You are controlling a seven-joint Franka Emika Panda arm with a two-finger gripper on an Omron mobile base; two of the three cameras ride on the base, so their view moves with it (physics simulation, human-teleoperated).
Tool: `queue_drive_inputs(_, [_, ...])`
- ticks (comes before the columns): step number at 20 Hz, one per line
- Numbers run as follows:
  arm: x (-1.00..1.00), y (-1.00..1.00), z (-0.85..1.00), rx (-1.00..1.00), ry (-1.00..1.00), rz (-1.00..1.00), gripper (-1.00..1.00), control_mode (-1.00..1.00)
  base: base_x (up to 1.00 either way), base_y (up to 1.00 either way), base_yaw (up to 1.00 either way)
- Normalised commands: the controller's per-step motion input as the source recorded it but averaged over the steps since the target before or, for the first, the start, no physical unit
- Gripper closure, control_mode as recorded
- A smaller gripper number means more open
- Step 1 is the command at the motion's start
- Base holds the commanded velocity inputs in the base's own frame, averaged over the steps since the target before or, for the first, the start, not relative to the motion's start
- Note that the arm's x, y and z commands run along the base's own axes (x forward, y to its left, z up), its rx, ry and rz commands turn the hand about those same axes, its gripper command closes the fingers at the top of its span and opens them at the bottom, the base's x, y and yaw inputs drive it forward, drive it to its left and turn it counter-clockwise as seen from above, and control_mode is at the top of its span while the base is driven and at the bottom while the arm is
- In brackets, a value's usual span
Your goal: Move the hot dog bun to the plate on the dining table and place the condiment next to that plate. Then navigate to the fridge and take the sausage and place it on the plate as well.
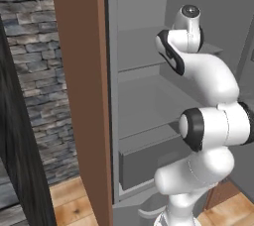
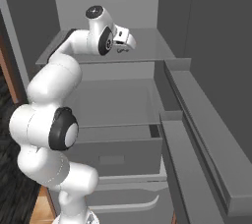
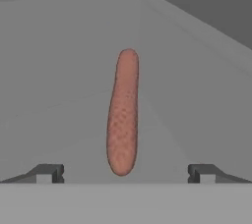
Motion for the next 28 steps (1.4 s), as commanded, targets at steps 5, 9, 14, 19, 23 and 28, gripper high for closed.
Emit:
queue_drive_inputs(5, [0.74,-0.10,-0.05,0.00,0.00,-0.01,-1.00,-1.00,0.00,0.00,0.00])
queue_drive_inputs(9, [0.77,-0.01,-0.07,0.00,0.01,-0.05,-1.00,-1.00,0.00,0.00,0.00])
queue_drive_inputs(14, [0.39,-0.01,-0.23,0.00,0.04,-0.01,-1.00,-1.00,0.00,0.00,0.00])
queue_drive_inputs(19, [0.00,-0.01,-0.55,0.00,0.04,0.00,1.00,-1.00,0.00,0.00,0.00])
queue_drive_inputs(23, [0.00,-0.01,-0.48,0.00,0.01,0.00,1.00,-1.00,0.00,0.00,0.00])
queue_drive_inputs(28, [-0.15,0.00,-0.28,0.00,-0.01,0.00,1.00,-1.00,0.00,0.00,0.00])
